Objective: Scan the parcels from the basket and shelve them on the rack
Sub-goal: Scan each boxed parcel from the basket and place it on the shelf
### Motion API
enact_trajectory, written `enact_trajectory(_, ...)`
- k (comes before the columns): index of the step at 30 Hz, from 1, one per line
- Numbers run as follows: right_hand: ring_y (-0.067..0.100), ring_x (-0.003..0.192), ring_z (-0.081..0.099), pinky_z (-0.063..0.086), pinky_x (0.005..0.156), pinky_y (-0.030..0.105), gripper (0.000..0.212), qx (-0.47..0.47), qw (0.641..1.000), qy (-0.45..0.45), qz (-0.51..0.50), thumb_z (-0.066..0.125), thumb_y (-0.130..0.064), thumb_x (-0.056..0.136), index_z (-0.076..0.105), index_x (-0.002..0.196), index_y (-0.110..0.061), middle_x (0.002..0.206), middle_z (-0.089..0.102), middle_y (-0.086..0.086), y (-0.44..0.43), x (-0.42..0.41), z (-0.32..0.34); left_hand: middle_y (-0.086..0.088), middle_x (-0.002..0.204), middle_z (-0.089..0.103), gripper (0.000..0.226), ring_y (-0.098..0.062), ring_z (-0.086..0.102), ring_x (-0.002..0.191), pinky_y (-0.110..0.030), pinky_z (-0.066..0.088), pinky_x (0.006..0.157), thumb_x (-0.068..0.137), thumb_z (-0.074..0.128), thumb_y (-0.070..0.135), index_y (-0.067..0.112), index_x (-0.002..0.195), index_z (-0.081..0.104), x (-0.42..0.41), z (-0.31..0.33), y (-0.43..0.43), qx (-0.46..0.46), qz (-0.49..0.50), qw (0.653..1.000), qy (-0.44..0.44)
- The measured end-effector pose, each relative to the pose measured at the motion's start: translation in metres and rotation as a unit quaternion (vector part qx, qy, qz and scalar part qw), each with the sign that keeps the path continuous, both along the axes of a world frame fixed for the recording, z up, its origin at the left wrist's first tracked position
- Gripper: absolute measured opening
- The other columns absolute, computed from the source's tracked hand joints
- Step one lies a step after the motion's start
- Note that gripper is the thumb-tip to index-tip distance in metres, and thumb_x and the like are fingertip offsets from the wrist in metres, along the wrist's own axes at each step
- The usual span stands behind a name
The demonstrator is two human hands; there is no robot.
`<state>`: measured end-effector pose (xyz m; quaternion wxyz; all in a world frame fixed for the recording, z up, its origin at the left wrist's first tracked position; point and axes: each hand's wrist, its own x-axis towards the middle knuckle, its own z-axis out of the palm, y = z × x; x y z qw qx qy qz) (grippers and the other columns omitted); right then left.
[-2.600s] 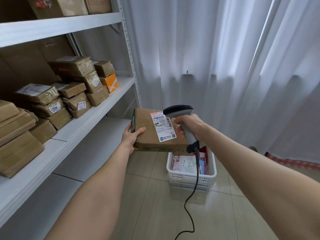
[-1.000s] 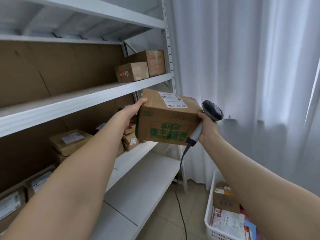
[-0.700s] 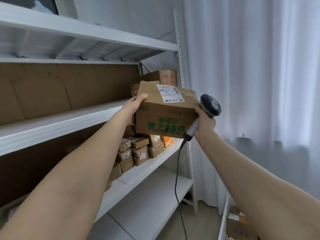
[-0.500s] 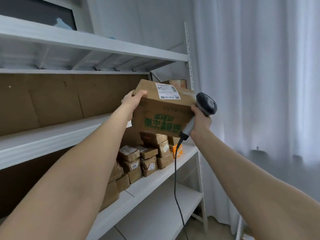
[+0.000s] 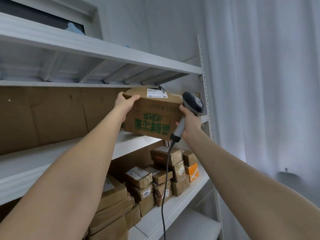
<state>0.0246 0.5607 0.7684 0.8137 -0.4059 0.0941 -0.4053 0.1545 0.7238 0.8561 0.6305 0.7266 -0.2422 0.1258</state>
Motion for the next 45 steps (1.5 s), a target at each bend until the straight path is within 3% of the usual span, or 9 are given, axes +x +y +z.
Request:
enact_trajectory(4,0.019,0.095,0.060,0.058,0.084,0.036,0.028,-0.023,1.000,-0.007,0.013,0.075,-0.026,0.083,0.050,0.094,-0.028,0.102,0.061,0.000,-0.004,0.026,0.007,-0.007,0.159,0.008,0.100,-0.029,0.022,0.143,-0.046,0.028,0.113,0.081,0.071,0.043,0.027,0.153,0.003,0.022,-0.005,-0.007,0.046,0.026,0.999,-0.006)
enact_trajectory(9,0.022,0.088,0.066,0.057,0.065,0.034,0.054,-0.046,0.996,-0.016,0.068,0.077,-0.023,0.081,0.052,0.127,-0.016,0.105,0.066,0.007,-0.010,0.046,0.011,-0.009,0.160,-0.002,0.103,-0.033,0.011,0.145,-0.052,0.021,0.113,0.076,0.071,0.054,0.029,0.153,0.006,0.020,-0.021,-0.033,0.151,0.013,0.988,-0.017)
enact_trajectory(14,0.030,0.111,0.062,0.051,0.098,0.048,0.057,0.008,0.997,0.014,0.080,0.078,-0.030,0.078,0.054,0.127,-0.015,0.121,0.064,0.012,-0.020,0.068,-0.012,-0.010,0.159,-0.012,0.113,-0.034,0.007,0.146,-0.052,0.021,0.114,0.074,0.071,0.057,0.028,0.152,-0.005,0.007,-0.038,-0.070,0.152,0.038,0.986,-0.062)
enact_trajectory(19,0.029,0.108,0.063,0.051,0.099,0.046,0.054,0.022,0.995,0.063,0.072,0.079,-0.033,0.077,0.059,0.123,-0.014,0.116,0.066,0.010,-0.034,0.073,-0.023,-0.017,0.157,-0.015,0.126,-0.040,-0.002,0.145,-0.061,0.018,0.113,0.071,0.078,0.049,0.027,0.149,-0.019,0.002,-0.050,-0.096,0.226,0.107,0.965,-0.078)
enact_trajectory(23,0.023,0.093,0.057,0.049,0.087,0.037,0.060,0.037,0.996,0.075,0.039,0.080,-0.029,0.076,0.056,0.128,-0.012,0.104,0.062,0.005,-0.045,0.076,-0.030,-0.019,0.157,-0.009,0.117,-0.044,0.015,0.142,-0.052,0.028,0.112,0.079,0.075,0.034,0.024,0.149,-0.019,0.013,-0.053,-0.104,0.248,0.132,0.957,-0.074)
enact_trajectory(29,0.021,0.083,0.053,0.045,0.081,0.038,0.060,0.044,0.993,0.100,0.039,0.078,-0.032,0.078,0.053,0.129,-0.013,0.097,0.058,0.005,-0.062,0.083,-0.044,-0.021,0.156,0.009,0.096,-0.036,0.043,0.128,-0.042,0.041,0.101,0.092,0.062,0.020,0.022,0.151,-0.014,0.035,-0.057,-0.115,0.262,0.142,0.951,-0.077)
enact_trajectory(35,0.028,0.109,0.055,0.042,0.104,0.046,0.067,0.046,0.988,0.146,0.026,0.079,-0.034,0.077,0.049,0.134,-0.015,0.120,0.059,0.009,-0.072,0.084,-0.049,-0.021,0.155,0.014,0.086,-0.036,0.040,0.130,-0.042,0.041,0.103,0.092,0.049,-0.002,0.019,0.152,-0.009,0.049,-0.065,-0.134,0.277,0.147,0.948,-0.061)
enact_trajectory(41,0.029,0.114,0.054,0.040,0.107,0.048,0.061,0.046,0.990,0.132,-0.002,0.077,-0.029,0.079,0.050,0.131,-0.012,0.124,0.060,0.010,-0.072,0.079,-0.059,-0.018,0.157,0.006,0.081,-0.036,0.041,0.129,-0.039,0.041,0.100,0.092,0.048,-0.005,0.012,0.153,-0.003,0.044,-0.073,-0.137,0.274,0.139,0.950,-0.046)
enact_trajectory(45,0.030,0.114,0.057,0.043,0.105,0.048,0.061,0.034,0.991,0.127,-0.008,0.078,-0.028,0.079,0.051,0.131,-0.012,0.124,0.061,0.012,-0.069,0.073,-0.065,-0.015,0.148,0.023,0.071,-0.031,0.049,0.117,-0.039,0.047,0.093,0.092,0.052,0.001,0.012,0.151,0.014,0.033,-0.079,-0.135,0.230,0.154,0.956,-0.099)
